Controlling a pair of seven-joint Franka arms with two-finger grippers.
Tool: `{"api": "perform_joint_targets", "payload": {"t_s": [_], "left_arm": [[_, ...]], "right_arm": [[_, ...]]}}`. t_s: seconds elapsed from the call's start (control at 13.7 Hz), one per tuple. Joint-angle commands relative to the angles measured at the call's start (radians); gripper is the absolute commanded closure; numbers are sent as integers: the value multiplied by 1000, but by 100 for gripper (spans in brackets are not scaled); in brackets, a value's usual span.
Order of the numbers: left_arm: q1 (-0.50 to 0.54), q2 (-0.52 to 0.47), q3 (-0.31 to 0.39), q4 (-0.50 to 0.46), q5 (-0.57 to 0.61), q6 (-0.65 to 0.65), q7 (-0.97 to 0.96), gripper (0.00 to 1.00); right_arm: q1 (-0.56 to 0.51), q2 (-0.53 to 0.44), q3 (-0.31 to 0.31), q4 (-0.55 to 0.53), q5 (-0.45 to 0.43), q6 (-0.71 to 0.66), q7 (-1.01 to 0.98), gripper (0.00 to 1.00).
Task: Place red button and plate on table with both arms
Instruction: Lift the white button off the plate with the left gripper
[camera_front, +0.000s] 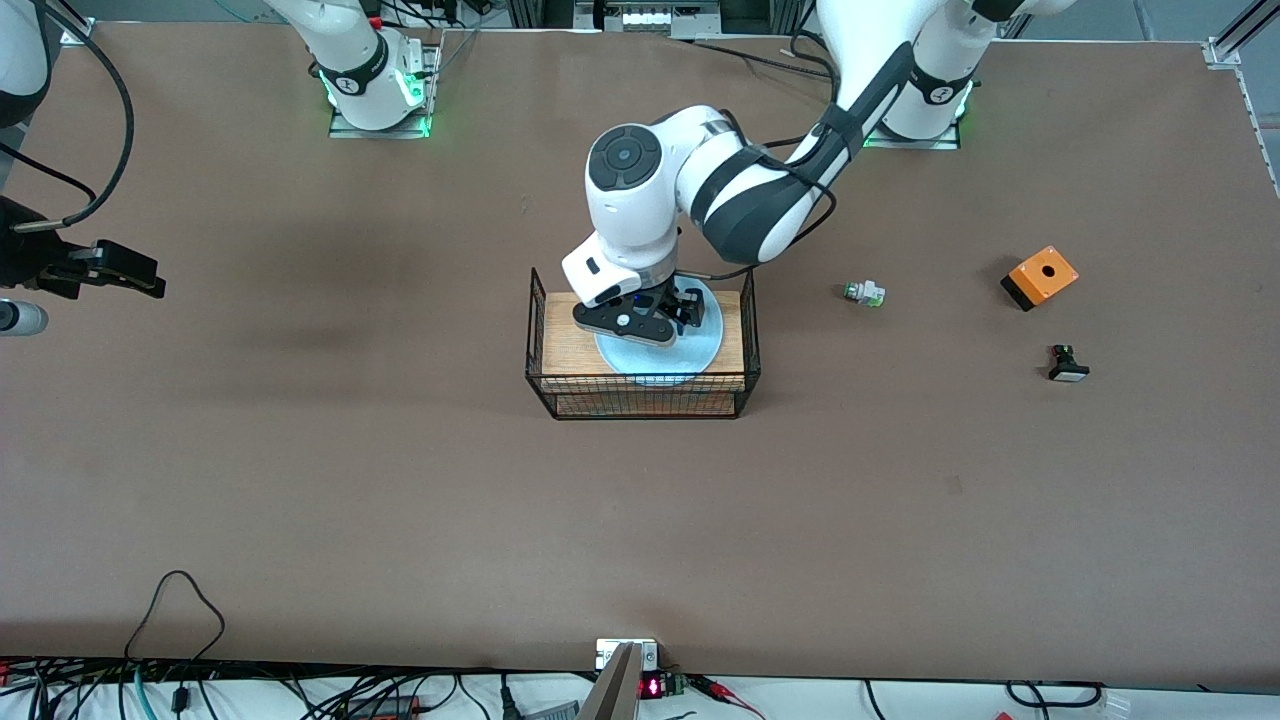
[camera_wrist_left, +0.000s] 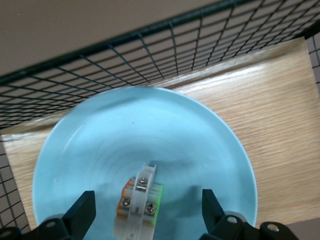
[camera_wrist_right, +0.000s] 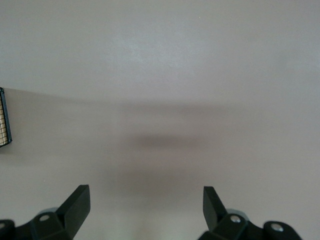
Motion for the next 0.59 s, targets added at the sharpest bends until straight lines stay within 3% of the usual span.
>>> {"api": "perform_joint_targets", "payload": {"t_s": [0.0, 0.22, 0.51], "left_arm": [[-8, 3, 9, 8, 21, -4, 67, 37], [-8, 1, 8, 9, 20, -7, 67, 62], [14, -43, 8, 29, 12, -84, 70, 71]], "right_arm": [[-3, 3, 3, 16, 4, -5, -11, 0], [-3, 2, 3, 16, 4, -5, -12, 0], [8, -3, 4, 16, 4, -7, 2, 0]]}}
